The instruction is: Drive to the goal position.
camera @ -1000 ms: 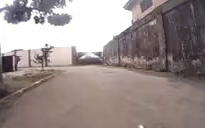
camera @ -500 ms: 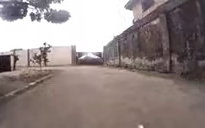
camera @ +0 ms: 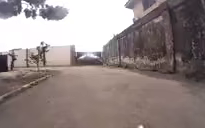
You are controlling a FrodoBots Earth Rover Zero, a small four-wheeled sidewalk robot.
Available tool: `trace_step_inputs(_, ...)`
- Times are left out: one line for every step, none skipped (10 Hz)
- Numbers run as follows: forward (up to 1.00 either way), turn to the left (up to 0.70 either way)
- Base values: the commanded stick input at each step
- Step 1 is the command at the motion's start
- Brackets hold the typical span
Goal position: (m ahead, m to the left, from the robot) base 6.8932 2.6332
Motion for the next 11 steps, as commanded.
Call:
trace_step_inputs(0.5, 0.0)
trace_step_inputs(0.5, 0.0)
trace_step_inputs(0.5, 0.0)
trace_step_inputs(0.5, 0.0)
trace_step_inputs(0.5, 0.0)
trace_step_inputs(0.5, 0.0)
trace_step_inputs(0.5, 0.0)
trace_step_inputs(0.5, 0.0)
trace_step_inputs(0.5, 0.0)
trace_step_inputs(0.5, 0.0)
trace_step_inputs(0.5, 0.0)
